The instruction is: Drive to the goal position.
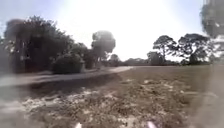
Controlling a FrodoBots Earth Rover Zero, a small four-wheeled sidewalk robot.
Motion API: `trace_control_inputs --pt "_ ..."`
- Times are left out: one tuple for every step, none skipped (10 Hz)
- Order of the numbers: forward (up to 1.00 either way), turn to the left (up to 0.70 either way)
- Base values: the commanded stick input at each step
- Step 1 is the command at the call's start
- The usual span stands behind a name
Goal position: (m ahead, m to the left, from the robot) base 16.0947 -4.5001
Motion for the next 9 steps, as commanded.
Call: trace_control_inputs --pt "1.00 0.00" --pt "1.00 0.00" --pt "1.00 0.00" --pt "1.00 0.00" --pt "1.00 0.00" --pt "1.00 0.00" --pt "1.00 0.00" --pt "1.00 0.00" --pt "1.00 0.00"
